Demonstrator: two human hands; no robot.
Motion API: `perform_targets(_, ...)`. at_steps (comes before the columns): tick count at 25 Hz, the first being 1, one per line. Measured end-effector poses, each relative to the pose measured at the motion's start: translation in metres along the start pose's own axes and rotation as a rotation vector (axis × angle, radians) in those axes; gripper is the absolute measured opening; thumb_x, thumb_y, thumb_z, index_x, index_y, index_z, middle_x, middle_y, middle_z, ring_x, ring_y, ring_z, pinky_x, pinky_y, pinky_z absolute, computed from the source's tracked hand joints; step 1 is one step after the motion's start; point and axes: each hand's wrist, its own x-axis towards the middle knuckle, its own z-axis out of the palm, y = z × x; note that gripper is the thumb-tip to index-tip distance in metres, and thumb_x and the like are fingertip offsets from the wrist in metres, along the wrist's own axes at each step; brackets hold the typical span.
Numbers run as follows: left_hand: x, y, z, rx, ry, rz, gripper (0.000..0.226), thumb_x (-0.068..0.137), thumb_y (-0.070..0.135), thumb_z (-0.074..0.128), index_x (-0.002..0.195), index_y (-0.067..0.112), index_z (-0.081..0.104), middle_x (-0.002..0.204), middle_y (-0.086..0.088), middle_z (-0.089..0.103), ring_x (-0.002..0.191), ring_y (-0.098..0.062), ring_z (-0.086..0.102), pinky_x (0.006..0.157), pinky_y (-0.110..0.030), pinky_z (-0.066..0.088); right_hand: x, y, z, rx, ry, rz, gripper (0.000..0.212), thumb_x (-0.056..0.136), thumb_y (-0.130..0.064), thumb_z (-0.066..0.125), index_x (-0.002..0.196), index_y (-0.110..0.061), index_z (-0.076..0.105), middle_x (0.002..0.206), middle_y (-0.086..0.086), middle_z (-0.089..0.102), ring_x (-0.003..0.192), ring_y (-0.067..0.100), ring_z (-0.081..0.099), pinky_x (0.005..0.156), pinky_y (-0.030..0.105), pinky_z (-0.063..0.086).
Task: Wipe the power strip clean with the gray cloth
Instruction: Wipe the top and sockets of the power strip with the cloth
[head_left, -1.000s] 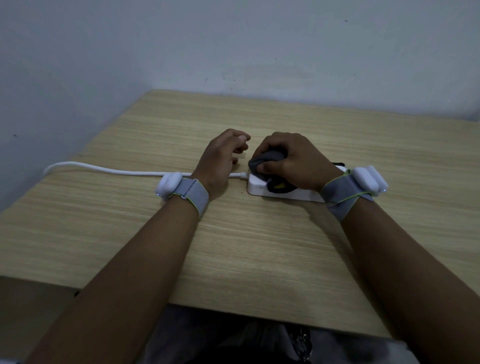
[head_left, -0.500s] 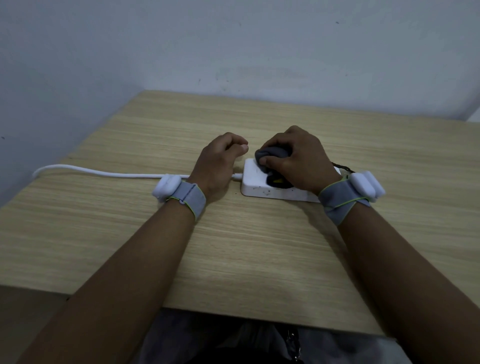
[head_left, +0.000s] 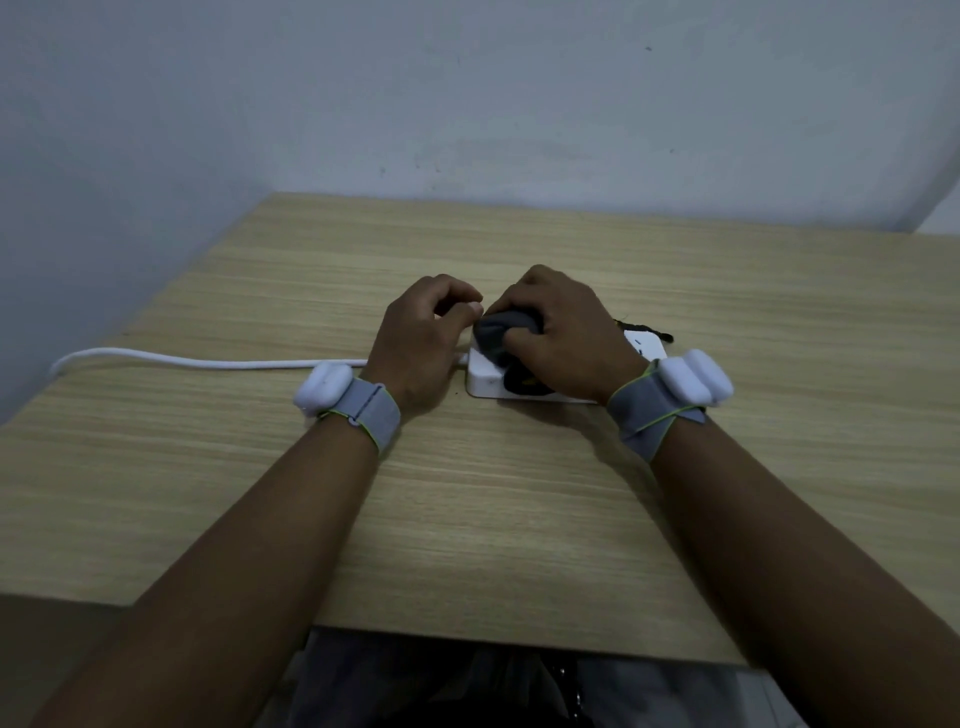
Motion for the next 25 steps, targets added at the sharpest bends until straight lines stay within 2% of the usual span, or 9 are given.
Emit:
perform_targets(2,-0.003,0.003,0.003,0.077,0.008,0.081,0.015,0.088,0.022,0.058,0.093,0.013,0.068,0.096,-0.001,0.065,0.087,-0.009,0.057,0.072,-0.009,0.04,-0.001,0.007,-0.004,-0.002,0.059,0.052,0.034,0.073,-0.032,0.056,0.102,-0.017,0.067,0.1,0.007,0.054,0.089,0.02,0.052,0.075,0.027,0.037)
perform_targets(7,-0.007,0.014,0.005,0.2,0.0,0.227,0.016,0.081,0.018,0.068,0.096,0.012,0.068,0.096,-0.002,0.063,0.091,-0.015,0.058,0.078,-0.027,0.046,-0.003,0.034,-0.017,-0.004,0.193,0.189,0.032,0.07,-0.025,0.073,0.093,-0.01,0.056,0.094,0.006,0.051,0.084,0.022,0.048,0.067,0.022,0.027)
perform_targets(12,-0.017,0.028,0.011,0.303,-0.13,0.408,0.016,0.074,0.015,0.071,0.09,0.012,0.071,0.091,-0.005,0.066,0.088,-0.022,0.057,0.078,-0.032,0.044,-0.009,0.057,-0.03,0.025,0.286,0.287,0.022,0.078,-0.029,0.071,0.092,-0.014,0.064,0.092,0.009,0.066,0.086,0.025,0.058,0.073,0.028,0.041)
perform_targets(15,-0.019,0.029,0.017,0.336,-0.169,0.401,0.009,0.075,0.014,0.071,0.084,0.012,0.073,0.089,-0.005,0.066,0.086,-0.024,0.057,0.079,-0.04,0.046,-0.013,0.072,-0.038,0.016,0.544,0.354,0.021,0.083,-0.029,0.066,0.095,-0.011,0.064,0.095,0.012,0.066,0.09,0.028,0.059,0.076,0.028,0.037)
perform_targets(17,-0.019,0.029,0.017,0.339,-0.166,0.389,0.008,0.076,0.015,0.07,0.083,0.012,0.074,0.089,-0.004,0.066,0.087,-0.025,0.057,0.08,-0.042,0.046,-0.015,0.078,-0.042,0.014,0.693,0.409,0.025,0.08,-0.032,0.068,0.092,-0.011,0.06,0.096,0.012,0.061,0.088,0.027,0.055,0.071,0.022,0.03)
perform_targets(19,-0.019,0.029,0.017,0.345,-0.166,0.383,0.01,0.076,0.018,0.069,0.083,0.013,0.074,0.089,-0.004,0.065,0.088,-0.025,0.057,0.08,-0.043,0.046,-0.015,0.078,-0.04,-0.015,0.582,0.425,0.028,0.074,-0.036,0.072,0.085,-0.016,0.056,0.092,0.007,0.058,0.082,0.021,0.051,0.069,0.022,0.029)
perform_targets(21,-0.019,0.029,0.017,0.364,-0.171,0.372,0.015,0.076,0.024,0.067,0.085,0.015,0.074,0.091,-0.002,0.064,0.088,-0.023,0.056,0.08,-0.042,0.046,-0.015,0.074,-0.037,-0.051,0.331,0.364,0.028,0.072,-0.038,0.073,0.084,-0.018,0.06,0.091,0.004,0.062,0.082,0.019,0.055,0.071,0.029,0.04)
perform_targets(23,-0.019,0.029,0.018,0.378,-0.194,0.363,0.022,0.076,0.03,0.064,0.089,0.017,0.074,0.094,0.001,0.063,0.09,-0.021,0.054,0.081,-0.039,0.044,-0.017,0.071,-0.043,-0.034,0.138,0.306,0.022,0.076,-0.036,0.071,0.091,-0.021,0.067,0.096,0.003,0.069,0.087,0.02,0.061,0.077,0.031,0.047)
perform_targets(25,-0.018,0.028,0.017,0.376,-0.219,0.352,0.026,0.076,0.035,0.063,0.093,0.019,0.074,0.098,0.002,0.061,0.092,-0.02,0.052,0.082,-0.036,0.041,-0.02,0.071,-0.053,-0.008,0.036,0.302,0.02,0.081,-0.031,0.067,0.099,-0.025,0.071,0.103,0.002,0.071,0.095,0.02,0.062,0.082,0.03,0.047)
